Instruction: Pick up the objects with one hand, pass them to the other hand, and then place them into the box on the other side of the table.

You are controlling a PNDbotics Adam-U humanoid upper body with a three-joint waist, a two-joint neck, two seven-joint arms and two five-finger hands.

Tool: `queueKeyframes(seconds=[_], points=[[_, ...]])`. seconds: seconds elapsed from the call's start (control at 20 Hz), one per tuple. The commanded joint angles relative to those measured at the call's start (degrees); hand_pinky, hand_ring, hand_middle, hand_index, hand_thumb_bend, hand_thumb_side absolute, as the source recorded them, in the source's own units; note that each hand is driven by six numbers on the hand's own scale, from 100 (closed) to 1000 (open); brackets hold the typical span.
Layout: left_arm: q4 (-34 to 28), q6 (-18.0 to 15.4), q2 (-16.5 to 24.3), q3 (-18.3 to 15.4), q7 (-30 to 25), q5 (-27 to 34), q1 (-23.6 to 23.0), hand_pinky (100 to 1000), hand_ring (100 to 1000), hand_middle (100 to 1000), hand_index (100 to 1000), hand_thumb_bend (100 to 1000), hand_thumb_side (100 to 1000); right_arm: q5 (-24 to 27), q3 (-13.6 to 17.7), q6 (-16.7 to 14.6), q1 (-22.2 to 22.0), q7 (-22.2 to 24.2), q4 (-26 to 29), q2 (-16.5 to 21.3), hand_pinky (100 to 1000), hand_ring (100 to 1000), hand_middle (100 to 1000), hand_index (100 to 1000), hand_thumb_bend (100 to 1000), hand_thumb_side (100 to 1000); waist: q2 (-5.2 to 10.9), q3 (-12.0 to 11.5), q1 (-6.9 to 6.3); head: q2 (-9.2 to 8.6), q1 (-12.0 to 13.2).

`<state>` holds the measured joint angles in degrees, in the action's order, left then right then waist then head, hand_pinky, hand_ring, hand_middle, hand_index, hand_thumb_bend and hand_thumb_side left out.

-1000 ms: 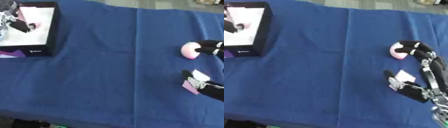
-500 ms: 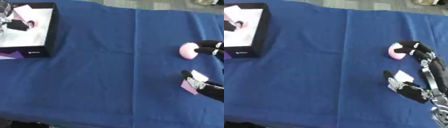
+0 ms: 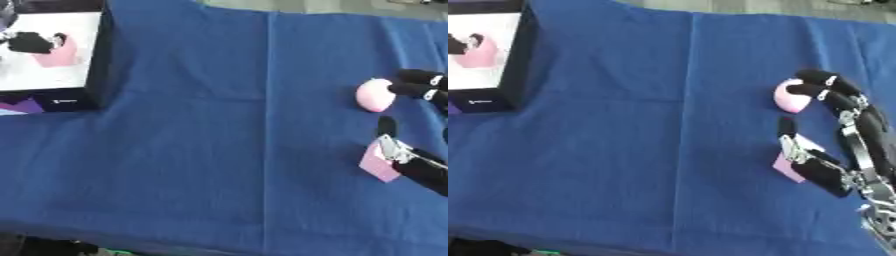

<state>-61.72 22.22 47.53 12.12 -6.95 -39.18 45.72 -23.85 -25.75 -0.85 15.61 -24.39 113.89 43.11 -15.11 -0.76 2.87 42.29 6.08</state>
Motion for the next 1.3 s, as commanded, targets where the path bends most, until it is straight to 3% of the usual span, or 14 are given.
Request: queueKeyframes(seconds=[0.05, 0.2, 0.3, 0.5, 0.55, 0.65, 0.75, 1.3], points=[[-0.7, -0.6, 1.5, -0.8, -1.1, 0.4, 0.5, 925, 861, 830, 844, 502, 100, 0.8, 1.0, 0.1, 0.4, 0.6, 0.7, 1.4, 718, 815, 819, 778, 202, 100, 1.52, 0.0, -0.35, 0.35, -0.1], [-1.1, -1.3, 1.6, -0.7, -2.6, 1.2, 0.5, 917, 854, 807, 812, 500, 100, 1.1, 1.1, 0.1, 0.4, 0.4, 0.7, 1.5, 716, 810, 817, 776, 220, 100, 1.64, -0.1, -0.40, 0.49, -0.3], [-1.8, -1.2, 1.6, -0.9, -2.5, 1.5, 0.5, 917, 845, 798, 799, 428, 120, 1.1, 1.2, 0.1, 0.3, 0.3, 0.7, 1.6, 716, 809, 815, 774, 242, 100, 1.74, -0.1, -0.40, 0.70, -0.4], [-4.1, -0.3, 2.0, -1.6, -0.6, 3.5, 0.3, 919, 823, 793, 799, 275, 260, 0.8, 1.5, 0.5, 0.2, 0.2, 0.7, 1.9, 710, 804, 811, 773, 376, 100, 1.97, -0.1, -0.35, 1.46, -2.2], [-5.2, 0.0, 2.1, -1.8, 0.1, 4.2, 0.0, 923, 810, 793, 795, 193, 320, 0.8, 1.6, 0.8, 0.1, 0.2, 0.7, 2.0, 707, 802, 810, 772, 407, 100, 2.02, -0.1, -0.34, 1.62, -2.8], [-7.6, 1.0, 2.0, -2.9, 1.0, 5.8, -0.7, 929, 794, 789, 793, 108, 391, 1.0, 1.7, 1.6, -0.2, 0.6, 0.7, 2.1, 701, 799, 810, 770, 424, 100, 2.11, -0.1, -0.29, 1.78, -4.3], [-10.1, 2.2, 2.0, -3.8, 1.7, 7.4, -1.4, 941, 792, 788, 793, 100, 485, 1.6, 1.7, 2.8, -0.6, 1.2, 0.7, 2.2, 698, 798, 811, 771, 445, 100, 2.17, -0.1, -0.29, 1.82, -5.5], [-25.1, 3.1, 4.9, -5.3, 4.3, 16.8, -8.5, 966, 795, 788, 795, 100, 576, 5.7, 2.0, 11.8, -3.4, 8.0, 0.7, 2.9, 712, 810, 826, 788, 484, 100, 2.19, 0.3, -0.43, 1.83, -10.7]])
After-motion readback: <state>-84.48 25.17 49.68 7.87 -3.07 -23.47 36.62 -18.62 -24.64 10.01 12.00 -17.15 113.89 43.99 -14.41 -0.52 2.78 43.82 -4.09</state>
